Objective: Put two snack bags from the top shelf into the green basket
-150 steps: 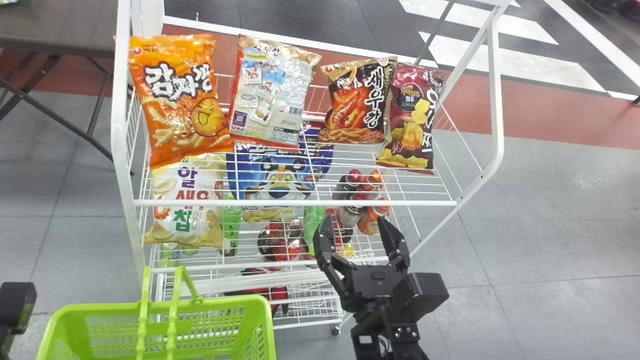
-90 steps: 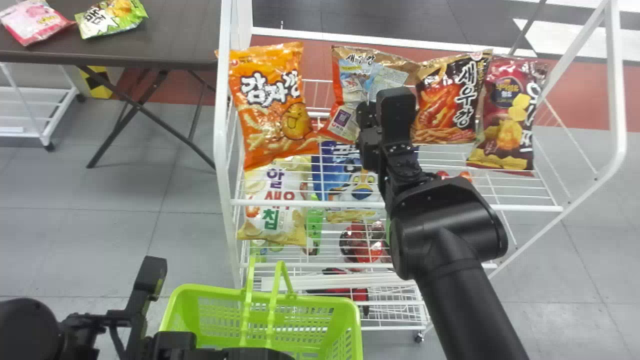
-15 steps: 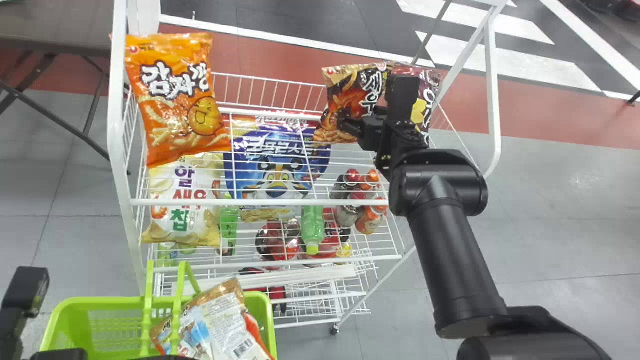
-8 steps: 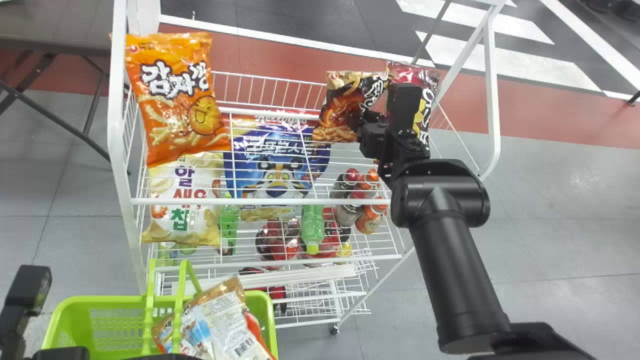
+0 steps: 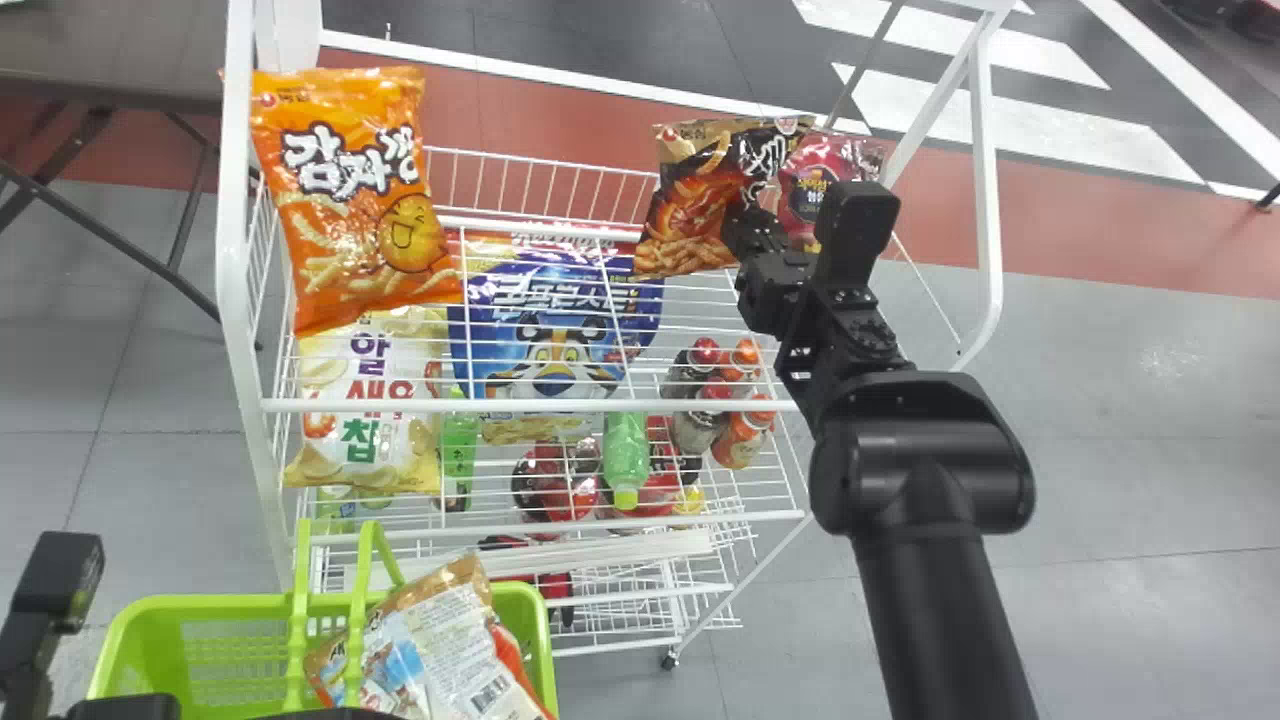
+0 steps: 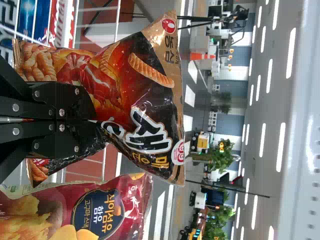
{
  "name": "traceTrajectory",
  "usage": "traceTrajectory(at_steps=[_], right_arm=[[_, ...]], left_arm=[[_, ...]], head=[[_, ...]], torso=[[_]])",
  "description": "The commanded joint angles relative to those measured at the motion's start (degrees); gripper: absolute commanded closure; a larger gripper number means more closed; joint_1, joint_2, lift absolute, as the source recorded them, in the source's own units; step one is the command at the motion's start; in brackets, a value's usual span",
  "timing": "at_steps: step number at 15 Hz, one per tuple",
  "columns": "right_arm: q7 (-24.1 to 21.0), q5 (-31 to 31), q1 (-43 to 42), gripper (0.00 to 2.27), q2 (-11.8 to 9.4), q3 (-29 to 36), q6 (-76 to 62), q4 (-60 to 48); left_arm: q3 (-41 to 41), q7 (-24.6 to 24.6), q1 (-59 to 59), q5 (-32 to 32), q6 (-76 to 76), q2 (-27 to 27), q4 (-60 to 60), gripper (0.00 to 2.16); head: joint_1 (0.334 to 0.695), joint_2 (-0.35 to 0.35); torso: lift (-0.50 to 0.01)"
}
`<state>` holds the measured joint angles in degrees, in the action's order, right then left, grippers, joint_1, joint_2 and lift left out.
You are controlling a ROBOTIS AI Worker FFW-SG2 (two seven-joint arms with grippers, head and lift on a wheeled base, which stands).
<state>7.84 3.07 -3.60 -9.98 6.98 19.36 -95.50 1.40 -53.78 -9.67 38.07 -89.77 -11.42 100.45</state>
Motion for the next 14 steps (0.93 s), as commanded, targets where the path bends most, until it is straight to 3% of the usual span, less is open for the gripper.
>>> traceTrajectory(at_steps=[1,6,14], right_arm=[[-0.1,1.9,6.2,2.14,0.1,0.3,7.7,-12.0],[-0.2,4.1,16.9,2.14,0.1,0.1,22.3,-29.7],[1.7,10.9,25.8,2.14,-3.6,-3.5,50.0,-44.6]], left_arm=[[0.0,0.0,0.0,0.2,0.0,-0.1,-0.2,2.15],[0.4,0.3,-0.1,0.2,0.9,0.1,-1.0,2.15],[1.9,0.1,-1.3,1.5,1.2,0.2,-0.6,2.15]], head=[[0.695,-0.35],[0.695,-0.35],[0.695,-0.32]], torso=[[-0.001],[-0.001],[-0.001]])
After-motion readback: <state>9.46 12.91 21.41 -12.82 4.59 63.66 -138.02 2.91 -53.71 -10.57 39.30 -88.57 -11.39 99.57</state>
